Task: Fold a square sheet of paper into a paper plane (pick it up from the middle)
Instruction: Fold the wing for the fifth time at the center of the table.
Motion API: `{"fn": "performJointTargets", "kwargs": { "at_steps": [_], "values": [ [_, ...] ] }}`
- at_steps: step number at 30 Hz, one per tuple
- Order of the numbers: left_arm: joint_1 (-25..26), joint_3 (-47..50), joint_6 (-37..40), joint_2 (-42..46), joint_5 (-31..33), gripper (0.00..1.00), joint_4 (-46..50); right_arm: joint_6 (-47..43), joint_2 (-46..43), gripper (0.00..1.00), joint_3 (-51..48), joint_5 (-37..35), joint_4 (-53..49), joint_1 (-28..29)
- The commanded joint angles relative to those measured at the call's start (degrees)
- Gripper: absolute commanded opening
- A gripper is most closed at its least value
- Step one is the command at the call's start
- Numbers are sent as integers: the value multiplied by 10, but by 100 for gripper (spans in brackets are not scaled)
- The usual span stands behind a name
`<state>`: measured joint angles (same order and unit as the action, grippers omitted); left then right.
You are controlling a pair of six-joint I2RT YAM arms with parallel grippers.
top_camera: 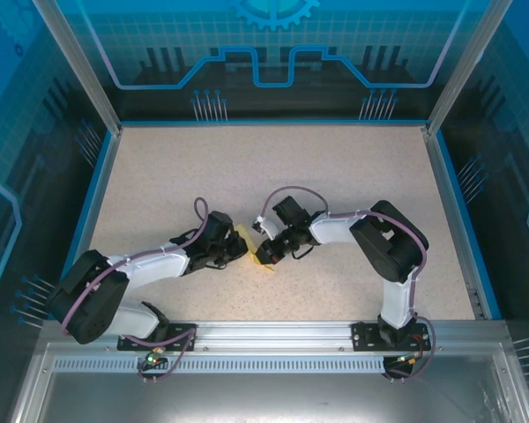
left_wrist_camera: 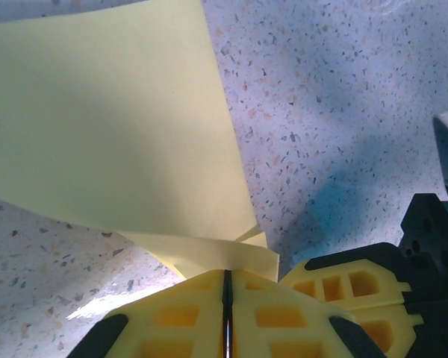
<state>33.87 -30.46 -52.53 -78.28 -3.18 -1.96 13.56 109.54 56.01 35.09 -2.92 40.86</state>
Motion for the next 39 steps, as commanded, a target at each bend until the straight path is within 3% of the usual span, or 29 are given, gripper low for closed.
{"fn": "performJointTargets", "kwargs": {
  "at_steps": [1,13,39],
  "values": [
    [1,8,5,-6,6,10,-11,23,9,2,-5,17,15,-8],
    [1,-1,18,-33,11,10,-30,71,9,2,-5,89,17,-33],
    [1,-12,33,-92,23,8,-55,63,28,6,12,88,-29,-38]
  ]
}}
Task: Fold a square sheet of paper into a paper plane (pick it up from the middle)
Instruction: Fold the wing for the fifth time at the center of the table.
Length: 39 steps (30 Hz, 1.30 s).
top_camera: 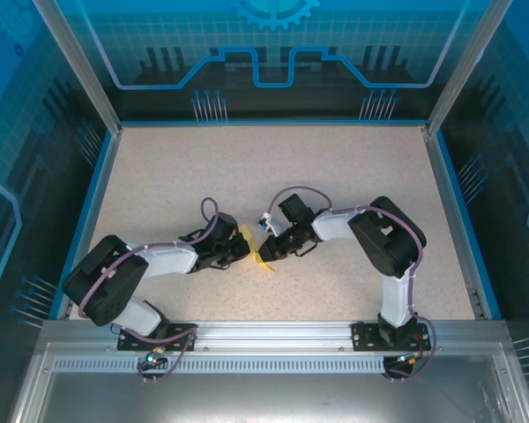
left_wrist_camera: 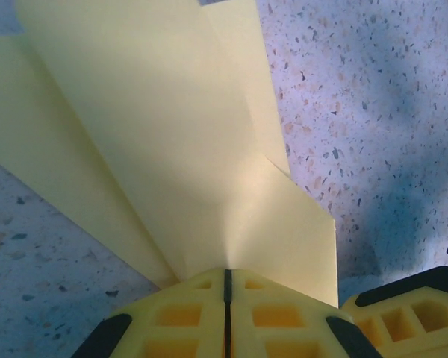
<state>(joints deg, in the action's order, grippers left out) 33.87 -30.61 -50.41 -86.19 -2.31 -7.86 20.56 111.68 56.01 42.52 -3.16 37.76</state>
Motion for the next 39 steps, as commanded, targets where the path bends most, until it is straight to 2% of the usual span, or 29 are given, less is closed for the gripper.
{"fn": "performJointTargets", "kwargs": {
  "at_steps": [1,9,15,25,31,35,39],
  "values": [
    [1,-11,12,-14,15,8,8,-9,6,7,13,13,-29,-7],
    [1,-9,2,-11,29,7,28,-35,-24,22,18,-9,-50,-9],
    [1,-9,-4,-1,32,8,32,-73,-53,24,4,-58,-64,4],
    [1,-15,-11,-3,35,8,45,-101,-51,24,9,-152,-88,43],
    [2,-19,-13,0,40,8,56,-120,-45,21,11,-154,-89,49],
    [2,-28,-5,17,36,9,66,-123,-38,11,15,-160,-92,49],
    [2,-37,13,65,31,12,81,-113,-43,2,11,-121,-73,43]
  ]
}}
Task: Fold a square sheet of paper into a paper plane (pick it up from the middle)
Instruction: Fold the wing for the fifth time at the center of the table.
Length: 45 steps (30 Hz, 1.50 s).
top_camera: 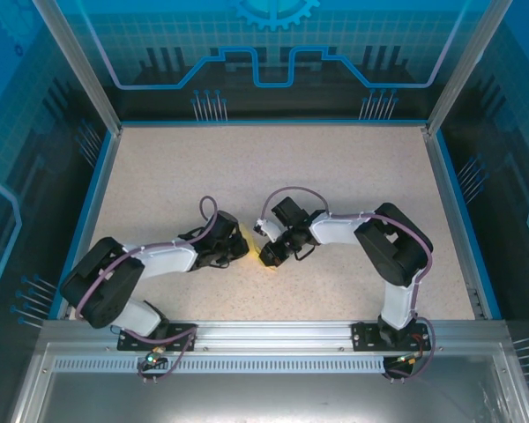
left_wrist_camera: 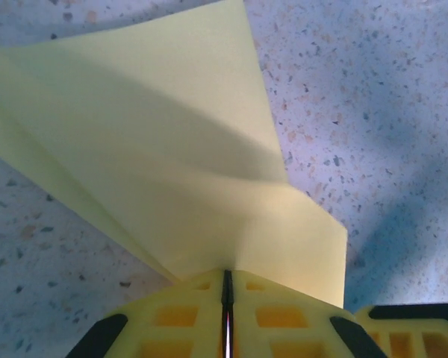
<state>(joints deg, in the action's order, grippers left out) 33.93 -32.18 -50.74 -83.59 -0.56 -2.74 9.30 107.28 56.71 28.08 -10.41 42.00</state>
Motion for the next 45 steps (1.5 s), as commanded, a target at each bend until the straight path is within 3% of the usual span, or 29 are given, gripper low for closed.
{"fn": "performJointTargets", "kwargs": {
  "at_steps": [1,7,17,35,45],
  "values": [
    [1,-19,20,53,12,13,32,5,1,1,4,38,4,-3],
    [1,11,24,92,-12,14,10,41,9,0,5,107,27,-26],
    [3,67,25,67,-55,13,-101,113,50,1,14,185,52,-59],
    [12,58,24,-8,-62,11,-145,135,86,1,43,188,5,-65],
    [13,58,22,-27,-36,10,-143,124,91,8,53,174,-28,-65]
  ]
}}
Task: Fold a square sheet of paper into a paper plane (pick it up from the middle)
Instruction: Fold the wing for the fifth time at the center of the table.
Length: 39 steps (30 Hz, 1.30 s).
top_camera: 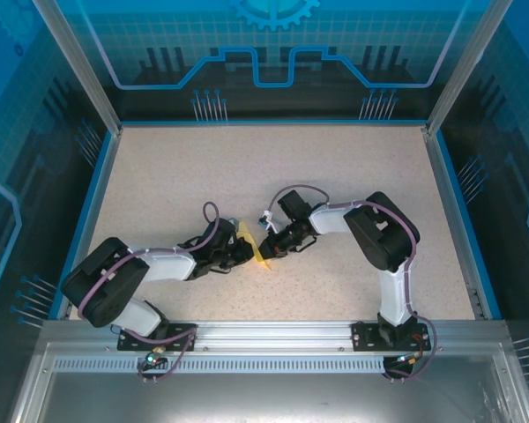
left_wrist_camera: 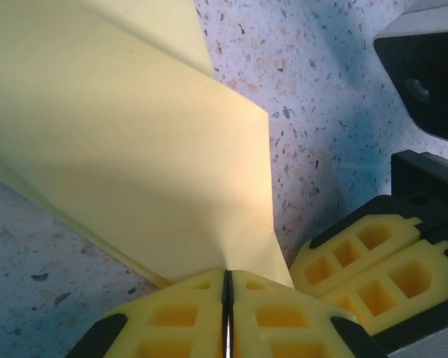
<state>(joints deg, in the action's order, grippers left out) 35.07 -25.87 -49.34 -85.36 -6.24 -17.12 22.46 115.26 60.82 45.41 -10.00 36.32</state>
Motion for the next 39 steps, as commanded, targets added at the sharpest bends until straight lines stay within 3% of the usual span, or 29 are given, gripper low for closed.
{"fn": "performJointTargets", "kwargs": {
  "at_steps": [1,11,27,34,39],
  "values": [
    [2,-5,8,-9,23,10,1,-10,11,9,13,-1,-33,-8],
    [2,-26,7,-24,34,10,37,-43,-8,17,32,-9,-69,0],
    [2,-46,1,-37,41,9,83,-74,-2,11,32,-53,-111,1],
    [2,-47,-2,-41,42,9,90,-54,-99,19,3,-85,-87,-3],
    [2,-47,-5,-40,38,5,90,-53,-110,11,-10,-97,-78,4]
  ]
}}
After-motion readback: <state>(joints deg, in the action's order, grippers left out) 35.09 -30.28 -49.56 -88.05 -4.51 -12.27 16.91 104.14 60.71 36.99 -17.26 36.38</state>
